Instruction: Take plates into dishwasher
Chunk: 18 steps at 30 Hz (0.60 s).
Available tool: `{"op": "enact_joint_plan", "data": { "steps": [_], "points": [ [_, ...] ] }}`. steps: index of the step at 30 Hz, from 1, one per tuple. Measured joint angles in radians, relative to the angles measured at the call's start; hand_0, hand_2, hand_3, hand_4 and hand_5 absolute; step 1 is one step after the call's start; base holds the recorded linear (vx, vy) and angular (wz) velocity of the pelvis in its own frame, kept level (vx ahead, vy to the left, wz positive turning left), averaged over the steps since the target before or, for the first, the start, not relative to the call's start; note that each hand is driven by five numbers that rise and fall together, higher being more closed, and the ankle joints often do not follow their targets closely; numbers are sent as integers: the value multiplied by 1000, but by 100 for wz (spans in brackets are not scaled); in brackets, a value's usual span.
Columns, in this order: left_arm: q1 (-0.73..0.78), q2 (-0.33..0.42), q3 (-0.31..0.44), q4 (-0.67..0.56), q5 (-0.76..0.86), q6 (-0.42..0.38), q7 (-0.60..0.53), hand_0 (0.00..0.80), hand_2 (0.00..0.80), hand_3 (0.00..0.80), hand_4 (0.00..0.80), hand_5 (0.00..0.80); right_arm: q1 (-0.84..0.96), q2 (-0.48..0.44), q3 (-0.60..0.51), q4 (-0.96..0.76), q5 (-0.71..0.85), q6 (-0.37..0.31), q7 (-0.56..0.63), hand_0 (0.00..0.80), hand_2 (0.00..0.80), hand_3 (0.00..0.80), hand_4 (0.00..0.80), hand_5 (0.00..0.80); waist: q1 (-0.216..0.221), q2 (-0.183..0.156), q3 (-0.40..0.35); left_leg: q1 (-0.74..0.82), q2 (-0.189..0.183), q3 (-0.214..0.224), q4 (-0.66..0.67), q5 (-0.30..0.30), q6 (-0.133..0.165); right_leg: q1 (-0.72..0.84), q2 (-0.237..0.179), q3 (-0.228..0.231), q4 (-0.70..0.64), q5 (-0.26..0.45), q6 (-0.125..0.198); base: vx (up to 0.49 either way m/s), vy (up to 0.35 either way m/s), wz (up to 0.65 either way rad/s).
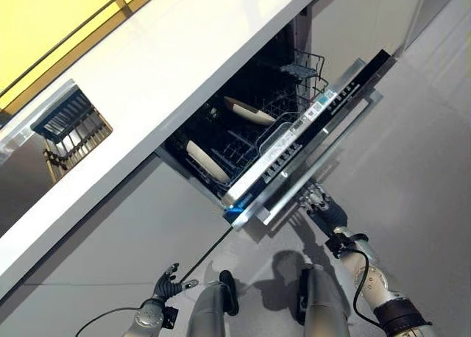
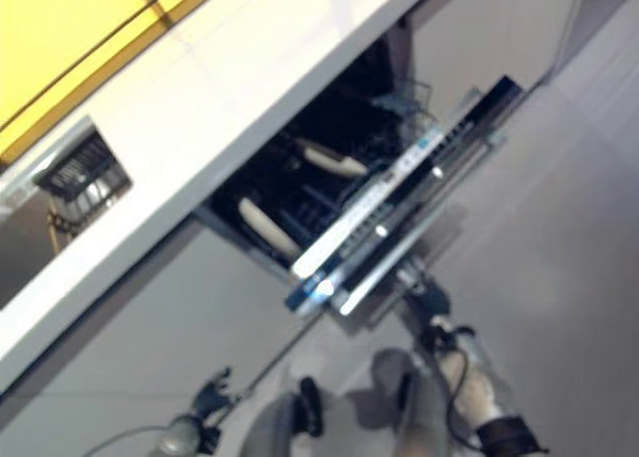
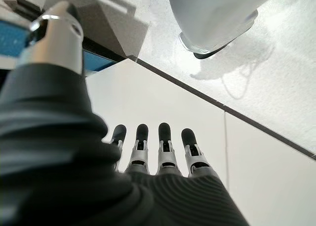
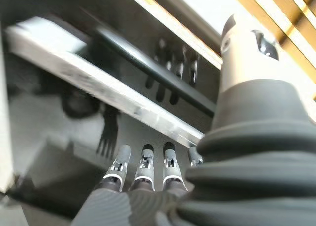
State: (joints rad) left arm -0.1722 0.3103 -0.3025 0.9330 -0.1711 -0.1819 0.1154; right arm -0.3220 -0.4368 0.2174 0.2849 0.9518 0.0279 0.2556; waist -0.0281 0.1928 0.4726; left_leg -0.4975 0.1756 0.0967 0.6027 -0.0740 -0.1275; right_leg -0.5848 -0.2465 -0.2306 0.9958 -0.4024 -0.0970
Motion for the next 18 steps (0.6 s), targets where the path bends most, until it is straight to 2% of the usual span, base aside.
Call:
{"op": "enact_joint_plan", "data": {
  "steps": [4,7,9,11,14,16,18],
  "points": [
    [-2,0,0,-9,2,-1,-1,0,0,0,0,0,-52,14,90,0,-40,39,21,0,0,0,0,0,51,-1,0,17,-5,-12,-6,12,5,41,-10,-24,-12,-5,6,63,41,17],
    [1,2,-1,-10,4,-1,-1,0,0,0,0,0,-72,29,92,0,-40,41,21,0,0,0,0,0,76,-1,0,32,-14,-14,-7,23,-5,66,-26,-35,-15,-13,21,81,53,24],
    [3,2,-2,-13,5,-1,-1,0,0,0,0,0,-96,26,90,6,-40,41,20,0,0,0,0,0,93,-2,1,36,-37,-16,-9,22,-5,93,-57,-48,-16,-19,41,83,86,34],
    [7,9,-2,-19,5,-1,-1,0,0,0,0,0,-111,17,88,15,-40,40,18,0,0,0,0,0,105,-5,2,50,-48,-17,-10,22,-5,117,-72,-57,-22,-19,51,67,65,36],
    [22,18,0,-22,5,-1,-1,0,0,0,0,0,-132,14,69,32,-47,39,16,0,0,0,0,0,138,-9,2,52,-62,-25,-14,19,2,150,-83,-72,-42,-18,69,75,66,28],
    [34,26,2,-26,5,-1,-1,0,0,0,0,0,-149,8,60,54,-54,37,13,0,0,0,0,0,145,-19,1,58,-75,-42,-19,21,9,171,-90,-84,-53,-16,75,68,48,34],
    [54,26,4,-27,5,-3,-1,0,0,0,0,0,-161,-2,54,71,-64,36,12,0,0,0,0,0,173,-22,2,56,-79,-47,-20,21,14,185,-94,-93,-62,-17,81,62,38,23]
  ]
}}
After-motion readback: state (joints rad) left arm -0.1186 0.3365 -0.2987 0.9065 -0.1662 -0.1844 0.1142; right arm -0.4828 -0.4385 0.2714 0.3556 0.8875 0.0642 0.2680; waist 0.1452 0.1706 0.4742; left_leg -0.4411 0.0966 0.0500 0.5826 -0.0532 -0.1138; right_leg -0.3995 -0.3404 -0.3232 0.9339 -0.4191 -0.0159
